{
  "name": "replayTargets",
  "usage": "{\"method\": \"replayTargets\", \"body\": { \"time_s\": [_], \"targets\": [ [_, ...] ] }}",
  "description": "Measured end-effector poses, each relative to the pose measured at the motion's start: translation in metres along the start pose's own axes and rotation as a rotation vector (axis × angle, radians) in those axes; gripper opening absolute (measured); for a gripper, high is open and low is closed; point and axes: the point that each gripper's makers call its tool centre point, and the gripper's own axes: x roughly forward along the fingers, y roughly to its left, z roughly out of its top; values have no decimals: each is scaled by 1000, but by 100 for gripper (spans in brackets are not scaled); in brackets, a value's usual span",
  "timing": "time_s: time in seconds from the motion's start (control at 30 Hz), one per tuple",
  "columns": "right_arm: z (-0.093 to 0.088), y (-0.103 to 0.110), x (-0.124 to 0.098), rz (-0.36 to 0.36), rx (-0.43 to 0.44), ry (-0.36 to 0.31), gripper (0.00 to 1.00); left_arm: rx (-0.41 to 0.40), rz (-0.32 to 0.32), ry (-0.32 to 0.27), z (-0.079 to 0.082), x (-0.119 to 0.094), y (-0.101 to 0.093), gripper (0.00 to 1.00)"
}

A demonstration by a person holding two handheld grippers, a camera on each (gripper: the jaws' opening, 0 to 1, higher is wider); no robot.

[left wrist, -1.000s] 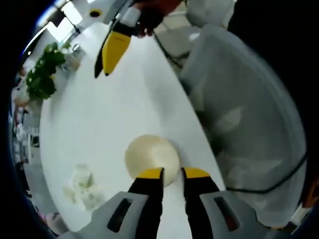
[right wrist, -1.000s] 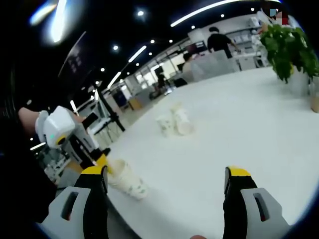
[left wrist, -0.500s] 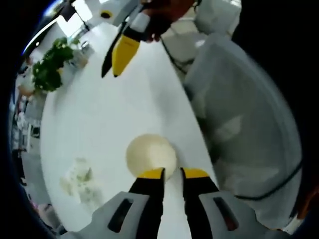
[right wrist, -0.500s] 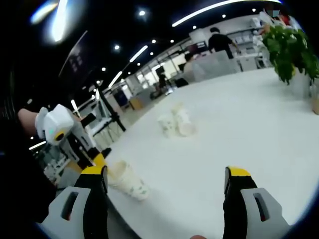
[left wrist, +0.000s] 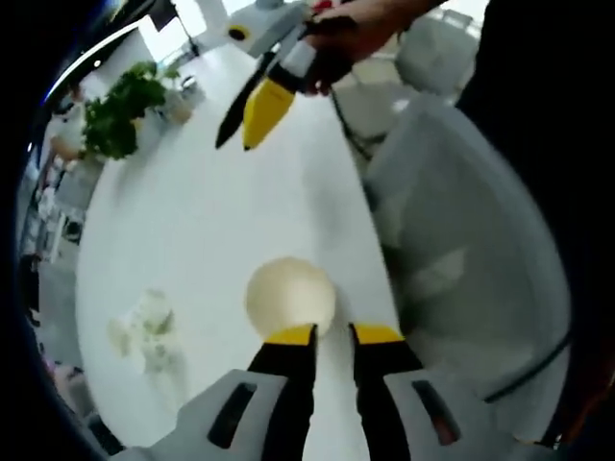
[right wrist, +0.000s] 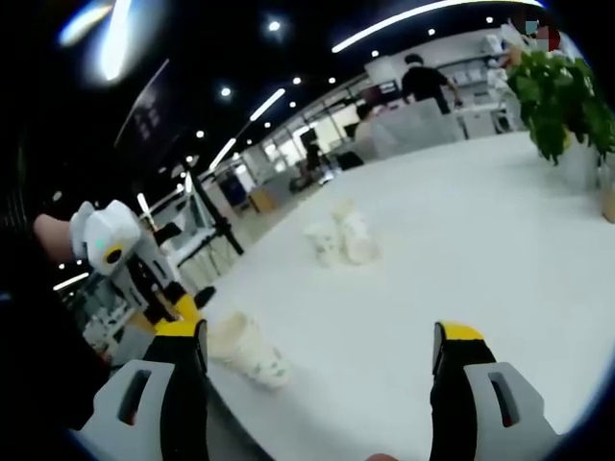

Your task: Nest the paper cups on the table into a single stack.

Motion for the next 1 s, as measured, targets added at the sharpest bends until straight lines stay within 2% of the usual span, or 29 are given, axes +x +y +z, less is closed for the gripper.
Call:
{"method": "replayTargets", "body": {
  "time_s": [0.07, 0.47, 0.77, 1.0],
  "targets": [
    [1, 0, 1, 1, -2, 0, 96, -28, 10, -20, 1, -2, 1, 12],
    [3, 3, 5, 7, -9, 5, 96, -100, 60, -55, -8, -13, 10, 14],
    [4, 2, 4, 0, -7, -1, 96, -199, 97, -151, 4, -24, 19, 18],
    [3, 5, 4, 0, -9, 2, 96, -283, 124, -200, 3, -28, 25, 24]
  ]
}}
